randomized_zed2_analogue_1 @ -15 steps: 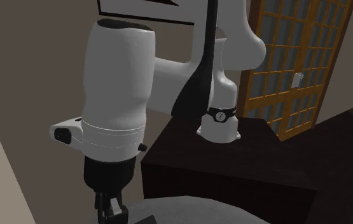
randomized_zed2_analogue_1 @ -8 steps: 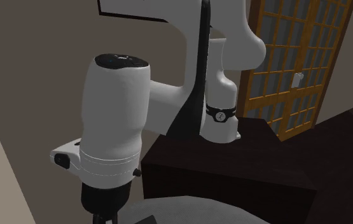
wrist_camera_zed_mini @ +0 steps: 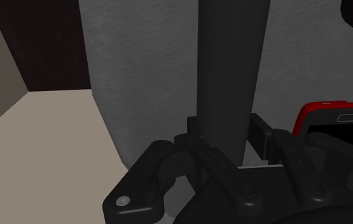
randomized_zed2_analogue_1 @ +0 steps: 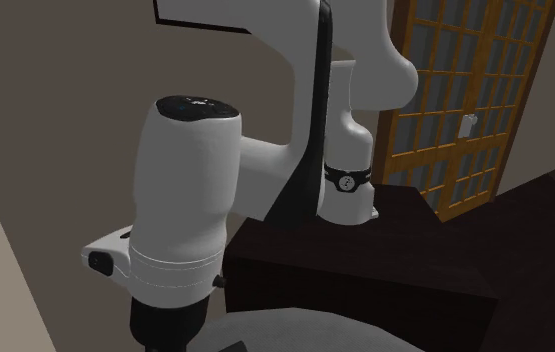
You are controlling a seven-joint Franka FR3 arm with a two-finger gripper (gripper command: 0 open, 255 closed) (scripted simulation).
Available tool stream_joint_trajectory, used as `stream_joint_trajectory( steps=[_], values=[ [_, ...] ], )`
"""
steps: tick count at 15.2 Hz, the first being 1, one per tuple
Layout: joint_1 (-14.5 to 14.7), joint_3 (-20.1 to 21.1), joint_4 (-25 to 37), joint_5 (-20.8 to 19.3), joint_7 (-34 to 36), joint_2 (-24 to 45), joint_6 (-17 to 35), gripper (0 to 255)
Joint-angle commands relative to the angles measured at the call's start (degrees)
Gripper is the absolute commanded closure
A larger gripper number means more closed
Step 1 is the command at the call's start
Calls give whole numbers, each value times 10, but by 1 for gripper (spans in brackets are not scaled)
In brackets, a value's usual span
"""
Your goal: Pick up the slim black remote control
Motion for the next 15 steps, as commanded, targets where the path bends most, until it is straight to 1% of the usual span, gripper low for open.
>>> stream_joint_trajectory(
  steps=[1,5,15],
  values=[
    [0,-4,-3,0,1,5,-2,255],
    [-6,0,-1,1,-3,4,-5,255],
    [-37,37,-25,25,-38,-84,-71,255]
  ],
)
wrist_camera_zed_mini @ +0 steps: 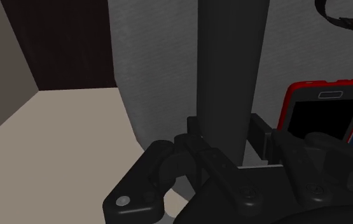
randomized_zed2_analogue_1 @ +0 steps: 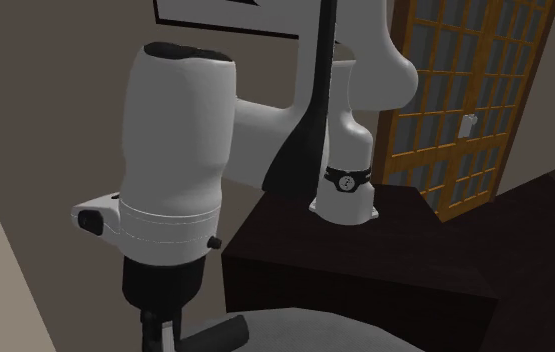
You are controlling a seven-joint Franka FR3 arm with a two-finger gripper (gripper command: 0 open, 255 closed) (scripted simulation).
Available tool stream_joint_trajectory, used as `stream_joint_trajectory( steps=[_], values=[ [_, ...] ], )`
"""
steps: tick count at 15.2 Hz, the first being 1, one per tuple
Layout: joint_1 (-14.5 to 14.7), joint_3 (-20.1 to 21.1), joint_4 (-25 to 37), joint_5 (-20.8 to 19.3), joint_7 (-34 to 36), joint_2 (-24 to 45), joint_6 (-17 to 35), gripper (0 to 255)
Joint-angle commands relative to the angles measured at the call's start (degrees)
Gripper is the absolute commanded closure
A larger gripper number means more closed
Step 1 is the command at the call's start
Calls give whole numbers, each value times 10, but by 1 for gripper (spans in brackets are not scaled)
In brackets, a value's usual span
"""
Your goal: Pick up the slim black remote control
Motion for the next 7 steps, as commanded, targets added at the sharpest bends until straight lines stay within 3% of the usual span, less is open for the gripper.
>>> stream_joint_trajectory(
  steps=[1,7],
  values=[
    [-8,9,-4,8,-10,-19,-15,255],
    [-18,22,-9,25,-29,-53,-44,255]
  ],
)
